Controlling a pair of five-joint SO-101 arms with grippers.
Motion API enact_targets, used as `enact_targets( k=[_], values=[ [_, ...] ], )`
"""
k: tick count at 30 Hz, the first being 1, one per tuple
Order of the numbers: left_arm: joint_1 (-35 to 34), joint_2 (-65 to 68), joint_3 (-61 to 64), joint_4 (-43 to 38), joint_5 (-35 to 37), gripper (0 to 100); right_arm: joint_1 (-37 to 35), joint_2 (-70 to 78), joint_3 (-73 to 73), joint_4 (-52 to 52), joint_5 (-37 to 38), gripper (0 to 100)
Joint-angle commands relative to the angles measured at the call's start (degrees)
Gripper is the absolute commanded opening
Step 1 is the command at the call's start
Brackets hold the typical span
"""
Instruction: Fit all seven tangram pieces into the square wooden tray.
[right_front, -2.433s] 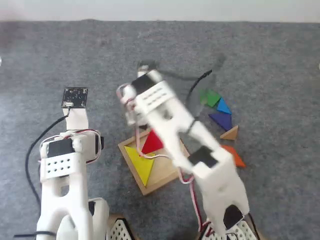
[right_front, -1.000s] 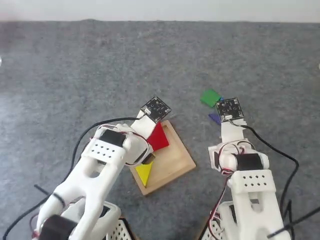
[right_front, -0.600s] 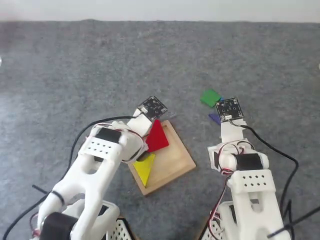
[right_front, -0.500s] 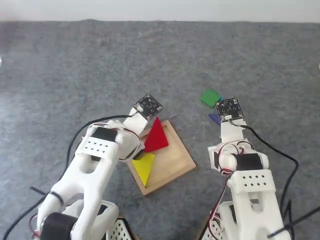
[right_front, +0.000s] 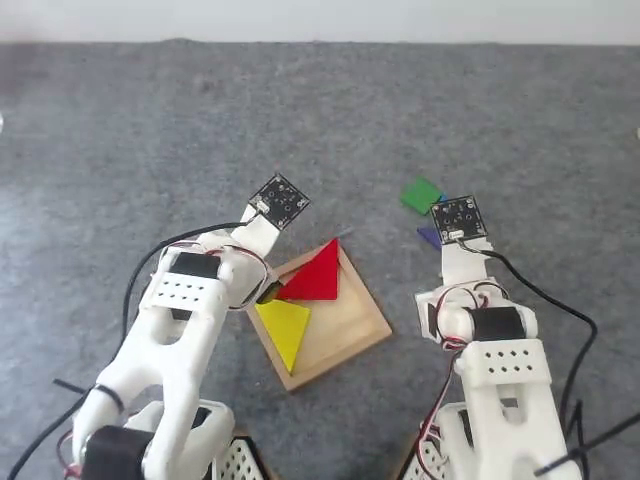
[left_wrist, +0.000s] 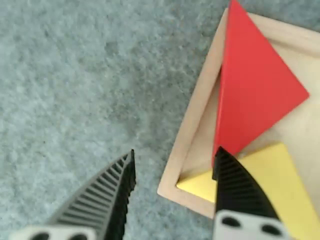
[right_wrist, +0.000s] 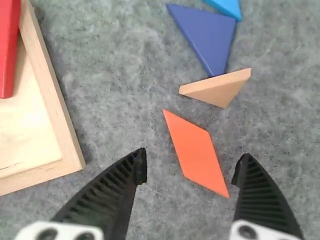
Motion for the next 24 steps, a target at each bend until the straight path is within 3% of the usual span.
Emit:
enact_targets(
  k=[1, 7, 11, 15, 18, 24],
  values=[
    [3.6, -0.1, -5.8, -1.7, 7.6, 25, 0.5, -1.3, -0.5, -0.6, 0.6, 27.3],
    [14.5, 0.0, -9.6, -2.6, 16.9, 25, 0.3, -1.3, -0.4, 0.2, 0.6, 27.3],
    [19.3, 4.1, -9.4, -3.5, 18.4, 25, 0.2, -1.3, -0.4, 0.2, 0.6, 27.3],
    [18.5, 14.6, -9.9, -8.2, 18.1, 25, 0.4, -1.3, -0.4, 0.2, 0.6, 27.3],
    [17.8, 20.0, -12.4, -6.4, 17.9, 25, 0.4, -1.3, -0.4, 0.2, 0.6, 27.3],
    [12.9, 15.8, -13.0, -0.8, 13.8, 25, 0.4, -1.3, -0.4, 0.2, 0.6, 27.3]
  ],
)
